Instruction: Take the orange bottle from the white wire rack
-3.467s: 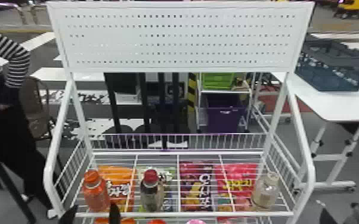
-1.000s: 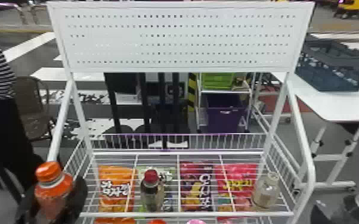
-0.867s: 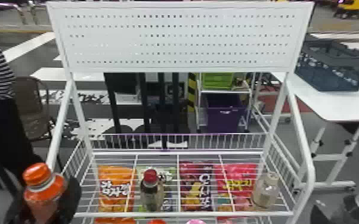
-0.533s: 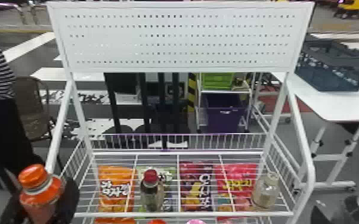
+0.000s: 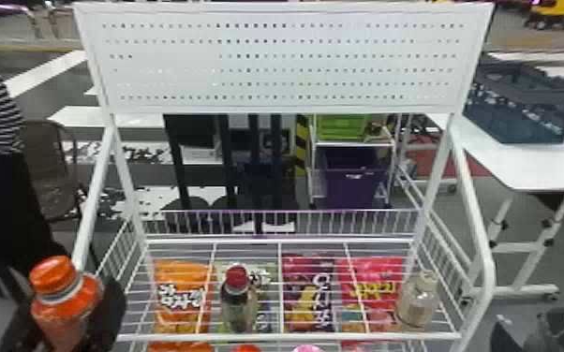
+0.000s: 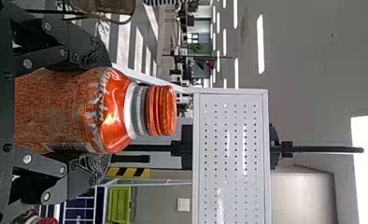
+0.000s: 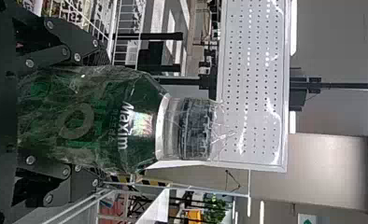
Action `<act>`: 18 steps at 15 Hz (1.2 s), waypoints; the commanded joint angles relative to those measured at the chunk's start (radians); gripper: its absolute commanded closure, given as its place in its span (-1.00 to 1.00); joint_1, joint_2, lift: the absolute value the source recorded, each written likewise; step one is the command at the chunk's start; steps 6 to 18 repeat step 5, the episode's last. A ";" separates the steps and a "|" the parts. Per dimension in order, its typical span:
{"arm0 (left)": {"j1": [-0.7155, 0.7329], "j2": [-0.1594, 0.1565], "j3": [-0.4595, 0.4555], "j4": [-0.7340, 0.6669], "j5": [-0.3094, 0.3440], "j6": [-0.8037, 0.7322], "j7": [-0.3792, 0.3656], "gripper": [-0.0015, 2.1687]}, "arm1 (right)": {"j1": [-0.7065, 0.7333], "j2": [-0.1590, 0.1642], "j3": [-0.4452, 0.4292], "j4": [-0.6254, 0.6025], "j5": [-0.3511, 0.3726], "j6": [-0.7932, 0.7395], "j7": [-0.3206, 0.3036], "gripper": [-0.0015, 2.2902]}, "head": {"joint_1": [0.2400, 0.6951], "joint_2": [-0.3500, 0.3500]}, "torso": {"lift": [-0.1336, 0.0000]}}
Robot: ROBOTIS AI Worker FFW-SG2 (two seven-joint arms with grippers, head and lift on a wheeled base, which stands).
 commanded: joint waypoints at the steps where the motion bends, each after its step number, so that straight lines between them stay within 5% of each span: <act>1: 0.001 -0.001 0.000 0.001 0.000 0.000 0.000 0.61 | -0.001 0.001 -0.001 0.000 -0.001 -0.001 0.001 -0.28 | 0.14 0.00 | 1.00; 18: 0.001 -0.001 -0.005 0.001 -0.020 0.000 0.008 0.61 | -0.001 0.001 -0.001 0.002 -0.004 -0.004 -0.001 -0.28 | 0.14 0.00 | 1.00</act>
